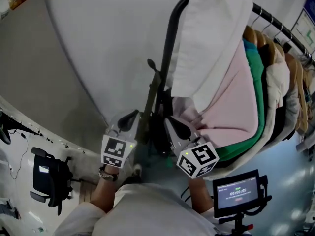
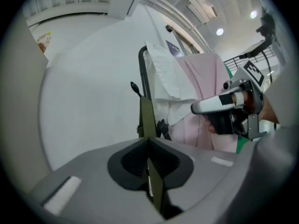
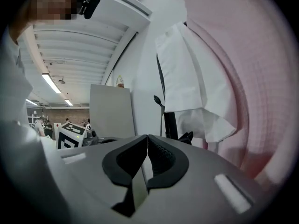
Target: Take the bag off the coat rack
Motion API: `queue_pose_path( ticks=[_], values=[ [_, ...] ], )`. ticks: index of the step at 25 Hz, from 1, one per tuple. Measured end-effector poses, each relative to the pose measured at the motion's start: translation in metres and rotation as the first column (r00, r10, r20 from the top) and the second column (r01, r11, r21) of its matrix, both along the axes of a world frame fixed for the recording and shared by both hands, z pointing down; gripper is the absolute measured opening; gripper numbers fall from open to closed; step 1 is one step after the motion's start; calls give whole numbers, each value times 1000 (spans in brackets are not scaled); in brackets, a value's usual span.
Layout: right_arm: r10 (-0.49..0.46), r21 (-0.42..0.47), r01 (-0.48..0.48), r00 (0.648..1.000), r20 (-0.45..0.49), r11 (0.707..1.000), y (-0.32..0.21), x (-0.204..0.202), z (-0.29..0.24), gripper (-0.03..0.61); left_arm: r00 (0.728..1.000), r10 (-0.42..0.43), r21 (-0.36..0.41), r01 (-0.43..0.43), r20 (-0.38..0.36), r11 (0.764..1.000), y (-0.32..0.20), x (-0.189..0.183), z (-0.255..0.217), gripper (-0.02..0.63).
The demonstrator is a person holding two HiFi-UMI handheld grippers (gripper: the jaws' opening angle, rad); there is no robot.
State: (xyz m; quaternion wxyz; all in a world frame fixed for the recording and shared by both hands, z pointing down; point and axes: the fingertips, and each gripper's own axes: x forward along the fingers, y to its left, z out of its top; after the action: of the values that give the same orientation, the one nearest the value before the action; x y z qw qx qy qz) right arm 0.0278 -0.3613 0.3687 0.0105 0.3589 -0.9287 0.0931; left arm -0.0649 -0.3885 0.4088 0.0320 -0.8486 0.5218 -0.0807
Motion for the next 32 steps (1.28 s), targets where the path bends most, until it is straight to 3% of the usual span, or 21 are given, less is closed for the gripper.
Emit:
queue_pose_path(
  ticks=[11,16,24,29,32],
  values=[
    [-5,-46,2,999,-46,999,-48,-41,20,74,994,106,-68,-107,-14,992,-71,-12,22,42],
    [18,-81,-24,997,-73,996,-62,-53,36,107,978,210,-146,-207,11,967,-95,1,47,86],
    [85,-103,-97,989,-118,990,-74,-54,58,112,937,349,-190,-346,-18,919,-122,26,77,103],
    [81,-133,-100,987,-141,986,-76,-62,74,110,926,378,-220,-374,-27,901,-129,34,96,103],
    [82,-154,-101,988,-129,983,-79,-64,79,72,922,387,-226,-384,-32,895,-132,37,102,100]
  ],
)
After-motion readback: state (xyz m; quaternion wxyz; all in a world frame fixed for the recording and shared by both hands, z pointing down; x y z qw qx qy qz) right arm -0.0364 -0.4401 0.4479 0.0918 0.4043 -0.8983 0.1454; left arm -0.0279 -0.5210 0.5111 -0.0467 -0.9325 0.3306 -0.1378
